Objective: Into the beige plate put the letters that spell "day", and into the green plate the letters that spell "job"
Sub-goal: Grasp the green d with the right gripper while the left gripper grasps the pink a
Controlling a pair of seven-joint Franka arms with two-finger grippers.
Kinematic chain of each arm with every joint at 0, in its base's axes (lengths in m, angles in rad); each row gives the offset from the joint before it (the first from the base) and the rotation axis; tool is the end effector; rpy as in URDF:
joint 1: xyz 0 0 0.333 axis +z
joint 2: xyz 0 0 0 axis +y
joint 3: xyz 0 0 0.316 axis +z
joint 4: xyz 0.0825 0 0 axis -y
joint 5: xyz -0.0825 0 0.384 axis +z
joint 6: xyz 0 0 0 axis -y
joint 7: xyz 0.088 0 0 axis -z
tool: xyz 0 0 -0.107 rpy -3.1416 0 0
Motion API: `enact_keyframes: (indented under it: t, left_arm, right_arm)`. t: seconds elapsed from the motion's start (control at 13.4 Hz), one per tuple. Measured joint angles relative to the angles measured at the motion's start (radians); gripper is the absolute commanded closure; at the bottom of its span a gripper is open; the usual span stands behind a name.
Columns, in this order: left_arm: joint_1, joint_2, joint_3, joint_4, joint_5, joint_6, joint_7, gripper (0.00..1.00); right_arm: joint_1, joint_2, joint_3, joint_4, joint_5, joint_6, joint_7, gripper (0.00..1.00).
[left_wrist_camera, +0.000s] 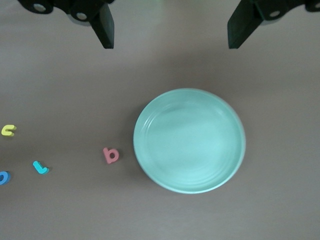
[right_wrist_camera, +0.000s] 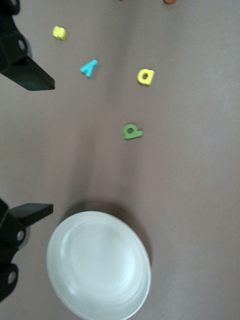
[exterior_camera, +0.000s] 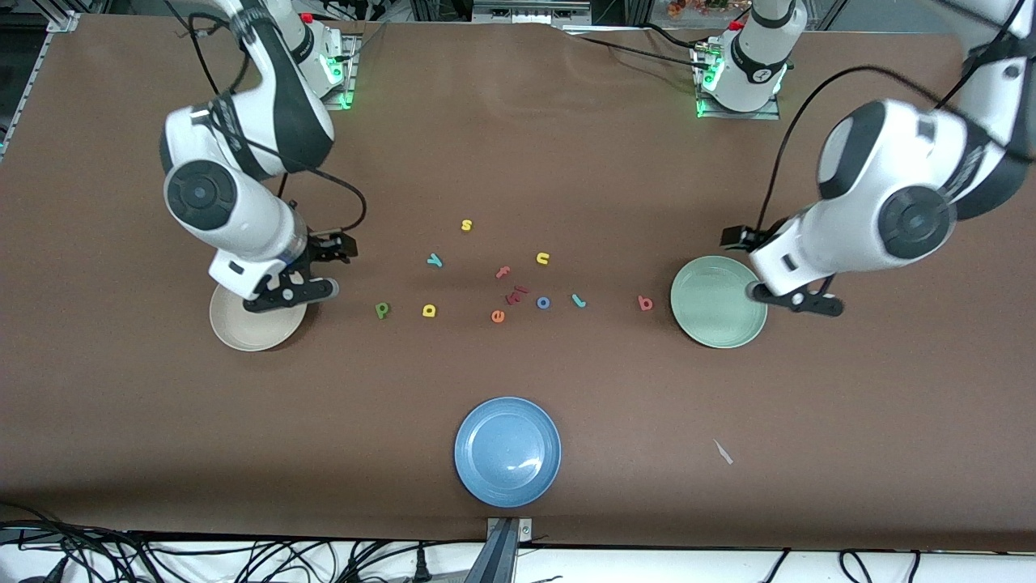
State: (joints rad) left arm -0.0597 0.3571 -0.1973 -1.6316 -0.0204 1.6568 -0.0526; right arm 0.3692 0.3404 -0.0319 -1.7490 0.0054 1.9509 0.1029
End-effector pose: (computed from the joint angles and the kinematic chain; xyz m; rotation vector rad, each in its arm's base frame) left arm 0.6022 -0.1482 0.3939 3.0447 -0.3031 -0.5174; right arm 0.5939 0.2103 0.3666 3.0777 0.3604 -0.2075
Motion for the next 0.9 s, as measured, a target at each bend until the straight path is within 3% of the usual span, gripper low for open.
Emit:
enact_keyframes:
  t: [0.37, 0.6, 0.9]
  left_arm:
    - [-0.049, 0.161, -0.001, 0.01, 0.0, 0.22, -0.024, 0.0]
    - [-0.112, 0.23, -0.002, 0.012, 0.0, 0.322, -0.179, 0.01]
    - [-0.168, 0.291, -0.001, 0.011, 0.0, 0.383, -0.323, 0.28]
  right_arm:
    - [0.027, 0.08, 0.0, -0.128, 0.0, 0.308, -0.001, 0.0]
    - [0.047, 0.124, 0.001, -0.192, 0.0, 0.44, -0.001, 0.0]
    - [0.052, 0.16, 0.001, -0.214, 0.0, 0.494, 0.0, 0.0]
